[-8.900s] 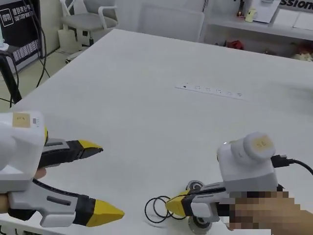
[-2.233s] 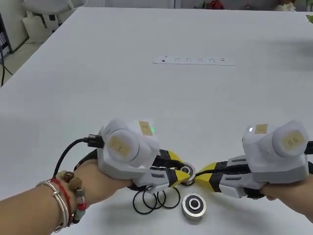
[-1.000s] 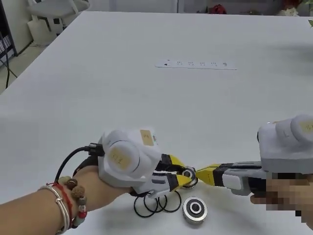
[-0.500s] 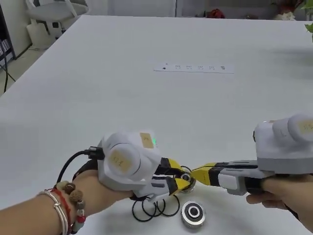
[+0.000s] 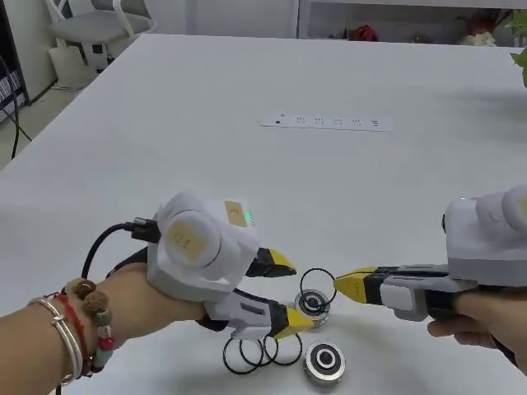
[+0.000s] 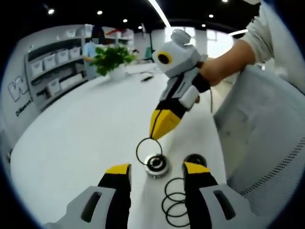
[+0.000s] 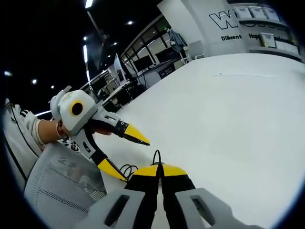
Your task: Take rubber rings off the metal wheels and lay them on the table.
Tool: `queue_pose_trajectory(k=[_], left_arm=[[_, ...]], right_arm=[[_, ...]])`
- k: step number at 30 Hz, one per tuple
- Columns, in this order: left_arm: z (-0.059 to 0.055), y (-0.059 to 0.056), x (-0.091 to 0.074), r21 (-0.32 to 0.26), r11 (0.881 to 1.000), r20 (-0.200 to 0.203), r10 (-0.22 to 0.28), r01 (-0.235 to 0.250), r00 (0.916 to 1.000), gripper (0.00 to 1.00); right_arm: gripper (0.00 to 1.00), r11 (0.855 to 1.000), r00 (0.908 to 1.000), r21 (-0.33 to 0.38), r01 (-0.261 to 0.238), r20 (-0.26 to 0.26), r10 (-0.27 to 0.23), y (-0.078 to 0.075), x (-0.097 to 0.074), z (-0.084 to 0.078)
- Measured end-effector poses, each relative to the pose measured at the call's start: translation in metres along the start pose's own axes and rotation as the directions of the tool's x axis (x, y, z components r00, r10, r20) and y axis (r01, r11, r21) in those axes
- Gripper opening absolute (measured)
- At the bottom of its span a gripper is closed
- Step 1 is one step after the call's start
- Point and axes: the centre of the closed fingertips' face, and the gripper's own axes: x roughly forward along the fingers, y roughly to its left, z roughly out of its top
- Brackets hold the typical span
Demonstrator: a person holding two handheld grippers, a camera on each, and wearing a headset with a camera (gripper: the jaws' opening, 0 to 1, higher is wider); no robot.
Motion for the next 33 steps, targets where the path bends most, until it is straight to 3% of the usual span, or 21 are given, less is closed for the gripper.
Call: queue_pose_trajectory(k=[8,13,24,33], left_arm=[[0.012,0.002,-0.037,0.020,0.999,0.030,0.029,-0.029,0.9992,0.62],[0.011,0.004,-0.056,0.017,0.998,0.039,0.053,-0.053,0.9979,0.67],[0.001,0.003,-0.093,0.001,0.994,0.038,0.110,-0.111,0.9931,0.77],[-0.019,-0.006,-0.118,-0.051,0.987,0.034,0.156,-0.154,0.9871,0.85]], right_arm=[[0.00,1.000,0.9998,-0.007,0.008,0.020,-0.008,0.005,-0.010,0.007],[0.00,1.000,0.9995,-0.006,0.007,0.030,-0.006,0.009,-0.013,0.011],[0.00,1.000,0.9988,-0.008,-0.018,0.046,0.018,0.022,-0.020,0.022],[0.00,0.999,0.9982,-0.014,-0.042,0.043,0.042,0.033,-0.019,0.024]])
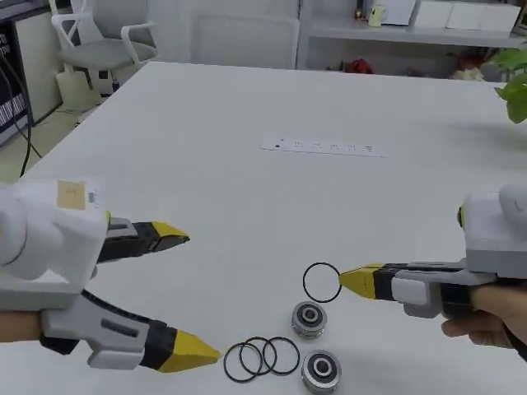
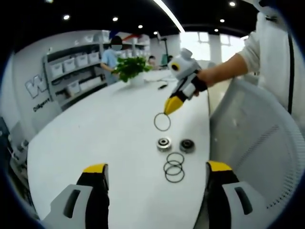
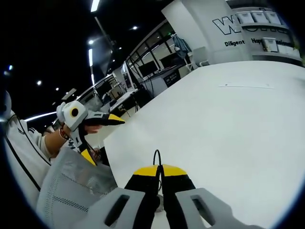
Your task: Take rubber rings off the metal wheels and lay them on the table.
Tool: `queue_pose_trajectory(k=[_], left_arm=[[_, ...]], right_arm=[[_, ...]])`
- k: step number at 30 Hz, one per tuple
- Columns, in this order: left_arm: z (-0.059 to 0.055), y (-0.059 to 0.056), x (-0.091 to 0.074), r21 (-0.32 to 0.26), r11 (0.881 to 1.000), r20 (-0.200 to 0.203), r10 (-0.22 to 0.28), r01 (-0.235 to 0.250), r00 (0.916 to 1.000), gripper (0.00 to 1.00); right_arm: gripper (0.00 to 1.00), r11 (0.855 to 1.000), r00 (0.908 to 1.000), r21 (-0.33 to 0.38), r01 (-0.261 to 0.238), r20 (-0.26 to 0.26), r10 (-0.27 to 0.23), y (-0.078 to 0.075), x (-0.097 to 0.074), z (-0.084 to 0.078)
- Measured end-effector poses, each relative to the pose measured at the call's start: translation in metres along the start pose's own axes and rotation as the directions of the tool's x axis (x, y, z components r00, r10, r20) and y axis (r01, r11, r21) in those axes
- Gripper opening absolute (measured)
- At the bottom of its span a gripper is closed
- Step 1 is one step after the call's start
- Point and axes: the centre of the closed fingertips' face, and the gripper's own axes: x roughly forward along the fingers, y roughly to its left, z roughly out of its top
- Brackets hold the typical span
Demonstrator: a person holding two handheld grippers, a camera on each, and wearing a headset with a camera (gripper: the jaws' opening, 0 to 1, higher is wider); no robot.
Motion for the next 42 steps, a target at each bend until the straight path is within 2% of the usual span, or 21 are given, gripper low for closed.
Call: queue_pose_trajectory(k=[5,11,14,23,28,29,31,42], left_arm=[[-0.009,0.000,-0.010,-0.035,0.999,0.001,0.032,-0.032,0.9995,0.88],[-0.011,-0.001,-0.018,-0.075,0.995,0.029,0.070,-0.068,0.9971,0.90],[-0.014,0.000,-0.022,-0.101,0.991,0.038,0.094,-0.090,0.9949,0.91],[-0.020,0.001,-0.029,-0.137,0.984,0.043,0.118,-0.111,0.9921,0.92],[-0.022,-0.001,-0.029,-0.152,0.982,0.046,0.121,-0.113,0.9915,0.91],[-0.023,-0.002,-0.028,-0.153,0.982,0.047,0.121,-0.113,0.9915,0.91],[-0.023,-0.003,-0.028,-0.156,0.981,0.048,0.121,-0.112,0.9915,0.91],[-0.028,-0.003,-0.031,-0.182,0.975,0.050,0.134,-0.123,0.9897,0.90]], right_arm=[[0.00,1.000,0.9999,-0.002,-0.017,-0.005,0.017,0.006,0.003,0.001],[0.00,0.999,0.9992,-0.001,-0.036,-0.017,0.036,0.014,0.008,0.001],[0.00,0.999,0.9982,0.000,-0.049,-0.033,0.049,0.018,0.012,-0.003],[0.00,0.996,0.9927,-0.017,-0.086,-0.087,0.084,0.030,0.023,-0.014],[0.00,0.993,0.9843,-0.030,-0.114,-0.139,0.109,0.037,0.031,-0.025],[0.00,0.991,0.9788,-0.026,-0.128,-0.164,0.122,0.040,0.033,-0.030],[0.00,0.990,0.9742,-0.036,-0.139,-0.184,0.130,0.043,0.035,-0.034],[0.00,0.982,0.9495,-0.076,-0.174,-0.278,0.147,0.047,0.046,-0.055]])
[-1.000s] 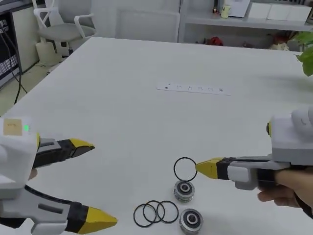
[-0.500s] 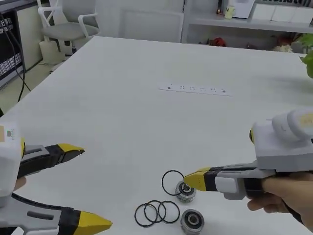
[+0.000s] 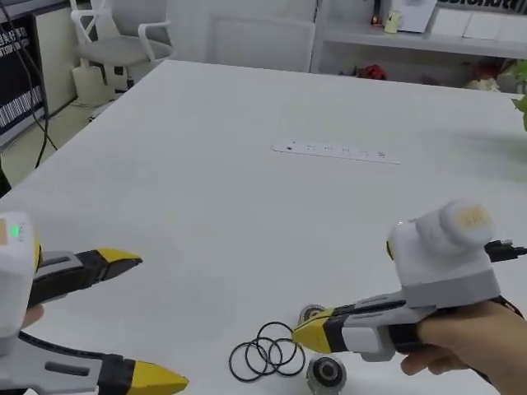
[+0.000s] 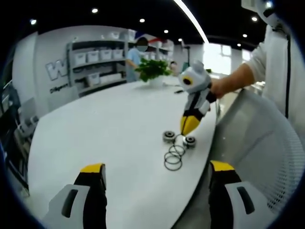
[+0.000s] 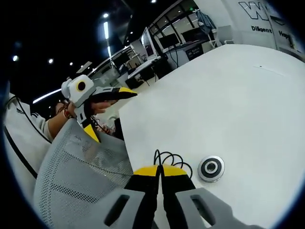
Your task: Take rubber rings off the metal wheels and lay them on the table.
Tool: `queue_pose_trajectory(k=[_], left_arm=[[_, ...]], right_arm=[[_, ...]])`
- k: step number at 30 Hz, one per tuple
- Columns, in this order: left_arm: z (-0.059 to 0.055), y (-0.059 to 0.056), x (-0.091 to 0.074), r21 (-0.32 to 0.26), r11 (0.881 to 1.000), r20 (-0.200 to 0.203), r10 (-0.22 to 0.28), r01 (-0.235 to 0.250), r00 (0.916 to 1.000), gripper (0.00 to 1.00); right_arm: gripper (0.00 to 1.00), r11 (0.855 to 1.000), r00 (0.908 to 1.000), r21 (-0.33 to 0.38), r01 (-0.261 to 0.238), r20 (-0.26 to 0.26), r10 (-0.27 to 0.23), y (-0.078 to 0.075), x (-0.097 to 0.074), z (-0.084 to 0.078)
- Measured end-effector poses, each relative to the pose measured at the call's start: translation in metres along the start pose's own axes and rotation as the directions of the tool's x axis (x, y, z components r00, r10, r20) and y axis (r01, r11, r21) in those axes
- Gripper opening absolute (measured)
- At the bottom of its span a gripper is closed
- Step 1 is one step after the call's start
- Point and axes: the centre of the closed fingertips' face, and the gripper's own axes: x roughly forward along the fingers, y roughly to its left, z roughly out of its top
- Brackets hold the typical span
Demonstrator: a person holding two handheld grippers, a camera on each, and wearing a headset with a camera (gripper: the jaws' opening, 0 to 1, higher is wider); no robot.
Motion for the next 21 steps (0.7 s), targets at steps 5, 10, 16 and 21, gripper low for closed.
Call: queue_pose_trajectory(k=[5,10,16,21], left_arm=[[-0.001,-0.001,0.000,-0.007,1.000,0.000,-0.002,0.002,1.0000,0.90],[-0.003,-0.002,0.001,-0.017,1.000,0.001,-0.005,0.005,1.0000,0.90],[-0.003,-0.001,0.000,-0.023,1.000,0.001,0.001,-0.001,1.0000,0.89],[-0.003,0.000,-0.001,-0.028,1.000,0.003,0.005,-0.005,1.0000,0.89]], right_arm=[[0.00,1.000,0.9993,-0.010,-0.005,-0.037,0.004,-0.001,0.006,-0.007],[0.00,1.000,0.9967,-0.022,-0.018,-0.080,0.016,0.001,0.011,-0.014],[0.00,0.998,0.9911,-0.067,0.001,-0.133,-0.010,-0.003,0.018,-0.024],[0.00,0.995,0.9874,-0.092,0.022,-0.154,-0.037,-0.009,0.022,-0.028]])
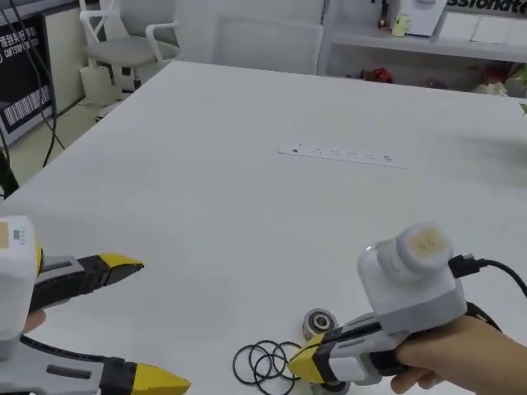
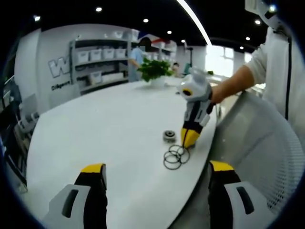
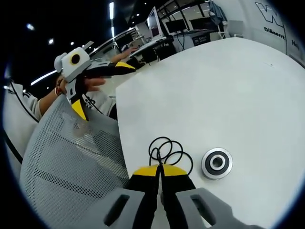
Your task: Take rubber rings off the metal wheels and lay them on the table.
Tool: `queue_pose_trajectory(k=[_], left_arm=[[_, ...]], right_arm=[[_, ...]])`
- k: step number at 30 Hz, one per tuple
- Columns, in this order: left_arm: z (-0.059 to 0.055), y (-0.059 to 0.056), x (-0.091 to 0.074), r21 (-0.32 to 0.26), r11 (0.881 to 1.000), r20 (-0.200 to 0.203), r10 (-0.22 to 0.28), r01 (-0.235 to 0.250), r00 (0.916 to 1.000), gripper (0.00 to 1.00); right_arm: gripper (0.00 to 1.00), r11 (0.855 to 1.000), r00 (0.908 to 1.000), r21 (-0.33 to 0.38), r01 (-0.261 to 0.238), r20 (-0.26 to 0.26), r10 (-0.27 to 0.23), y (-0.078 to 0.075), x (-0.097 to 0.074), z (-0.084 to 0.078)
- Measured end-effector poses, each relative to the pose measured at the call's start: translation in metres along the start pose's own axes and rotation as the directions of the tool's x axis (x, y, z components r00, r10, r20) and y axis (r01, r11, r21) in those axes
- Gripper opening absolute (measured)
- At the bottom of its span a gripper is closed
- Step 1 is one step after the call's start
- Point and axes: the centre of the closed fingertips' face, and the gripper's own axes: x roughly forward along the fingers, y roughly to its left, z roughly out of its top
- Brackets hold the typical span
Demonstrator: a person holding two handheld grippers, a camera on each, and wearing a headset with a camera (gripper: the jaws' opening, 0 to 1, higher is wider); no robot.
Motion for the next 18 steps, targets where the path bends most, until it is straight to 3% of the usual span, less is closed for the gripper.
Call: queue_pose_trajectory(k=[12,18], left_arm=[[-0.0024,-0.0025,0.0006,-0.015,1.000,-0.001,-0.005,0.005,1.0000,0.89],[-0.0016,-0.0021,0.0006,-0.010,1.000,-0.001,-0.006,0.006,1.0000,0.89]], right_arm=[[0.02,0.998,0.9989,-0.048,0.044,-0.016,-0.045,-0.0091,-0.0003,-0.0032],[0.04,0.997,0.9986,-0.050,0.052,-0.006,-0.052,-0.0109,-0.0083,-0.0030]])
